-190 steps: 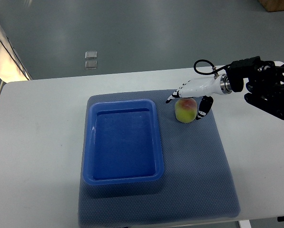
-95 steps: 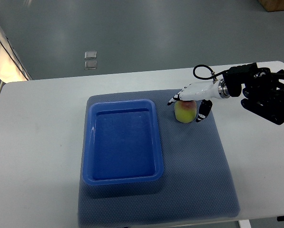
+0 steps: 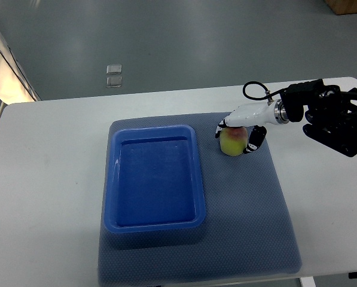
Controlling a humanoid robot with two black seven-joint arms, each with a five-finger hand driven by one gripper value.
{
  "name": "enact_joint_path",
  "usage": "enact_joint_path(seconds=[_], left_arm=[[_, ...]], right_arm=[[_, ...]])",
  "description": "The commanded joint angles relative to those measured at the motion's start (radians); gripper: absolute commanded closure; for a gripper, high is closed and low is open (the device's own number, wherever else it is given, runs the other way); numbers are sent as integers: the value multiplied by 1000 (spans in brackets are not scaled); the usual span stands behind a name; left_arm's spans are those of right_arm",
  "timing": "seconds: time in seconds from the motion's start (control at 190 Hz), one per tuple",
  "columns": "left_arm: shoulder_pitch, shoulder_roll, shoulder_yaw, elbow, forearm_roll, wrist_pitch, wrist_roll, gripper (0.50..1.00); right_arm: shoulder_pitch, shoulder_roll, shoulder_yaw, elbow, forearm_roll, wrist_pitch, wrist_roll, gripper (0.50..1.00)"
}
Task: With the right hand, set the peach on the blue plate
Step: 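Lift the peach with the right hand and carry it over the tray, then lower the peach into the blue tray and open the right hand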
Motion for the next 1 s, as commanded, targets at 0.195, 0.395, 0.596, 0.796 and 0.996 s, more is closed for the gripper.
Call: enact_joint_path(seconds=[0.195, 0.395, 0.596, 0.796, 0.996], left_arm=[[0, 0, 0, 0, 0, 0, 0, 500], [0, 0, 0, 0, 0, 0, 0, 500], [0, 0, -1, 0, 0, 0, 0, 500], [0, 0, -1, 0, 0, 0, 0, 500], [0, 0, -1, 0, 0, 0, 0, 500]], right_arm=[[30, -5, 10, 3, 12, 5, 5, 785], [101, 6, 25, 14, 63, -3, 8, 779], [157, 121, 36, 14, 98, 0, 8, 775], [165, 253, 38, 14, 101, 2, 8, 771], [125, 344, 31, 14, 98, 6, 7, 760]])
